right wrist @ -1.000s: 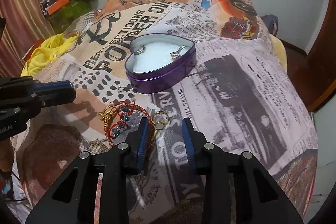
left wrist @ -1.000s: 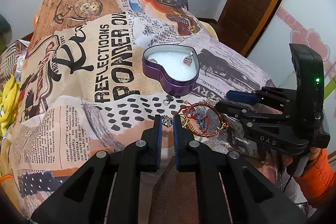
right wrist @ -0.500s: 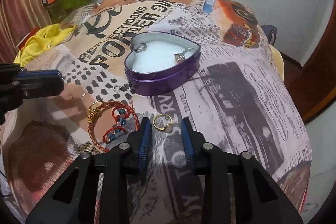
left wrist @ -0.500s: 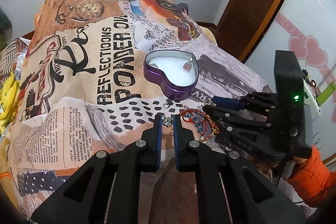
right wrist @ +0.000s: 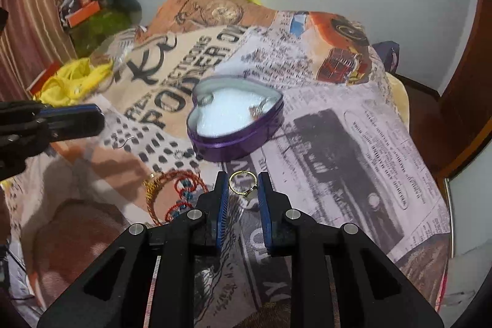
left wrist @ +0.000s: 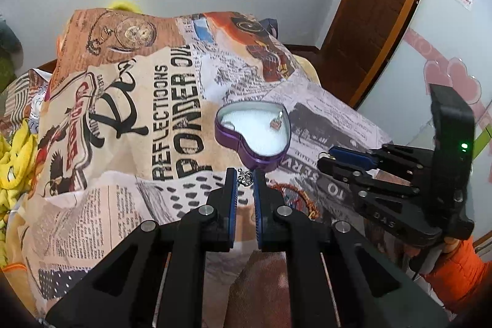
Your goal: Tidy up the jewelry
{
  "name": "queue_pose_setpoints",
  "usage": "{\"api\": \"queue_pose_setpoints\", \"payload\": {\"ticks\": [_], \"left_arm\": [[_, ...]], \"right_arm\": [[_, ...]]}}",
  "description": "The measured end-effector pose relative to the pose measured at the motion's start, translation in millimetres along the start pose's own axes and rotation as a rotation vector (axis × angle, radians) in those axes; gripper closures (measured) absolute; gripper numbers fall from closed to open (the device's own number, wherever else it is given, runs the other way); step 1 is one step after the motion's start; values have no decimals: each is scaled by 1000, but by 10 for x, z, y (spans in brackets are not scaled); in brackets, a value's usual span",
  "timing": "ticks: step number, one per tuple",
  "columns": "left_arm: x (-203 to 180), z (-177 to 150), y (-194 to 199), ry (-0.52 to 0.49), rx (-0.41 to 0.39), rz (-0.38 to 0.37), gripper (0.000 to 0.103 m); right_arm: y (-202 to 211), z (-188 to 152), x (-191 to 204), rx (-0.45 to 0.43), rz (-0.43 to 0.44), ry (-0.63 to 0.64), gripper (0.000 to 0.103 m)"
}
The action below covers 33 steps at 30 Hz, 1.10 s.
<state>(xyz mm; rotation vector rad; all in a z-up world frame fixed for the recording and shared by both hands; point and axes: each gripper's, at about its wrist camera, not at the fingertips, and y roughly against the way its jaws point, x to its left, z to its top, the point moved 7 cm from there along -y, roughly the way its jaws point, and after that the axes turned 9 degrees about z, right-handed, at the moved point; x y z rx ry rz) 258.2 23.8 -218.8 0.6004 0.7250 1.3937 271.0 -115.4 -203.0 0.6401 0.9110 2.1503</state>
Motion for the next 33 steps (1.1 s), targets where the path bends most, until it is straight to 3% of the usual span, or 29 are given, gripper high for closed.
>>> {"api": "queue_pose_setpoints", "payload": {"ticks": [18,25,33], "left_arm": [[-130,509,104,-29,-105,3,94],[-165,612,-31,-46,-105,-5,94],[-101,650,-354,-49,-53,4,94]], "right_arm": [[308,519,23,-166,28,-10,86],[196,597,-15,-163,42,-27,86],[-42,598,-38,-120,56,-20,86]]}}
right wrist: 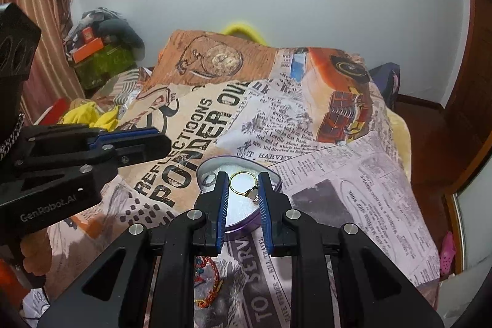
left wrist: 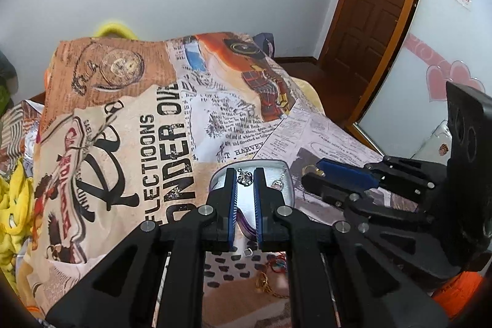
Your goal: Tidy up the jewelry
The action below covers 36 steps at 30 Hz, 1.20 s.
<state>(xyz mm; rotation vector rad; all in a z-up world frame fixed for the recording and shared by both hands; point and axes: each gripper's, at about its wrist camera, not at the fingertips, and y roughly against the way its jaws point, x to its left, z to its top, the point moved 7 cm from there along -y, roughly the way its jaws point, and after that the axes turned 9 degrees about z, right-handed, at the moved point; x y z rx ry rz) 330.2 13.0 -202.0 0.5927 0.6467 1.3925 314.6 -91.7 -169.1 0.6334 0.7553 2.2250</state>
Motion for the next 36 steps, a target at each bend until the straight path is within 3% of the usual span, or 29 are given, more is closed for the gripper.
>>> {"api": "queue_pose_setpoints", "payload": {"ticks": [7,20,36], "left_arm": [[10,-38,-287,-6,65,-27,94],[-51,-115,-565,-20,136,-35,95],[-47,-78,-453,-16,112,-39,94]], "right_arm": [[-311,-112,-37,80,34,-12,86],[-442,-200,-20,136,47,-9,86],[-525,-214,14,172,66,2,86]]}}
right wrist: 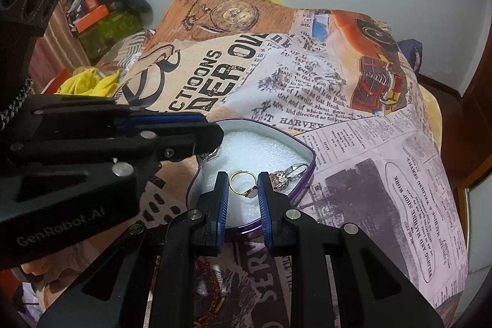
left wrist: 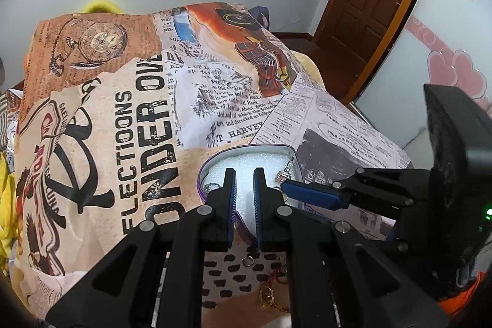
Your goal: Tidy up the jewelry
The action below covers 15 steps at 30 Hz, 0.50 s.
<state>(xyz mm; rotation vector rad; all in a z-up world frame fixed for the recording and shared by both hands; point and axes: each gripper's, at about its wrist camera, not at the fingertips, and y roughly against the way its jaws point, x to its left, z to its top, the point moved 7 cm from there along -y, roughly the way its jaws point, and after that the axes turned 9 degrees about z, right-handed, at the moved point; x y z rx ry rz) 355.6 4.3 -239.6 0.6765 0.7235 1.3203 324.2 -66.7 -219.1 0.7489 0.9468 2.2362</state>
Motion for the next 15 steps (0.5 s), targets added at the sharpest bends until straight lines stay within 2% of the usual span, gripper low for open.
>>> {"api": "queue_pose_setpoints", "payload": {"ticks": [15], "left_arm": [[46,-83,485,-7,-49,50,93]], "right_arm": [[181,-3,116,0,-20,8,84]]}}
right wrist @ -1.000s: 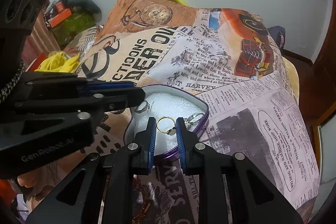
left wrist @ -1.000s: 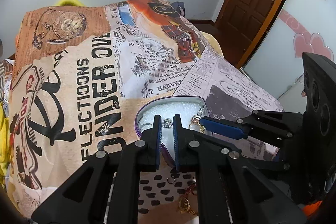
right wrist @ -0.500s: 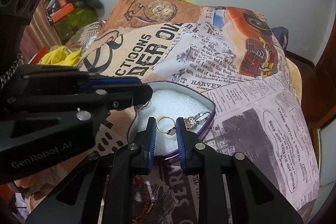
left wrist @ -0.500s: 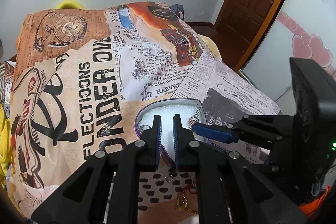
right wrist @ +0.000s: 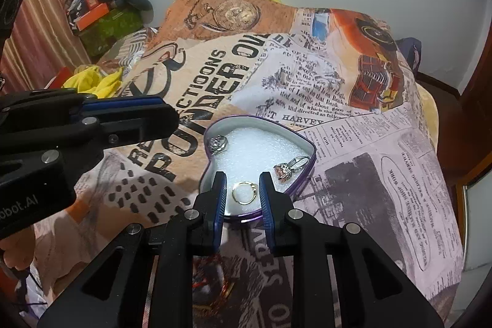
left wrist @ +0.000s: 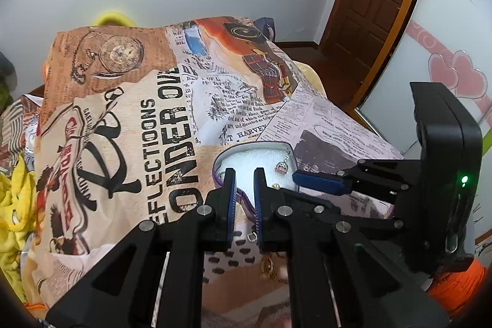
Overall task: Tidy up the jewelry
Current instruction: 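Withdraw both grippers from the tin toward the beaded bracelet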
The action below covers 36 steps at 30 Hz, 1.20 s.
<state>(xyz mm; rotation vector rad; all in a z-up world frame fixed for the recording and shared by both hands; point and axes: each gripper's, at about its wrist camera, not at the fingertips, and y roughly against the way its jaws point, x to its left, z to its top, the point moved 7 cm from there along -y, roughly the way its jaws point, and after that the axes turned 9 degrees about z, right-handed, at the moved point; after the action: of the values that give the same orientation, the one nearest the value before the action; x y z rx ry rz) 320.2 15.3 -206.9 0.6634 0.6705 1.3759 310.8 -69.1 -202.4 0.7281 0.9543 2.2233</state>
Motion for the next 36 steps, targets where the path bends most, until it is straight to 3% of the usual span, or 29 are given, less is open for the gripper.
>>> {"api": "queue_pose_setpoints", "payload": {"ticks": [6,11,18,36], "left_arm": [[25,-73,247,2,-18,23,92],[42,-154,400,14,-22,35,92],[10,-351,510,4,-7,44,92],[-174,-1075,95,-28,172,-22,92]], "right_arm": [[247,8,71,-33,-20,8,83],[453,-12,118,-72,-43,13,67],[603,-94,115,-88,-63,1,67],[583,-592,55,-25,-76,-35,67]]}}
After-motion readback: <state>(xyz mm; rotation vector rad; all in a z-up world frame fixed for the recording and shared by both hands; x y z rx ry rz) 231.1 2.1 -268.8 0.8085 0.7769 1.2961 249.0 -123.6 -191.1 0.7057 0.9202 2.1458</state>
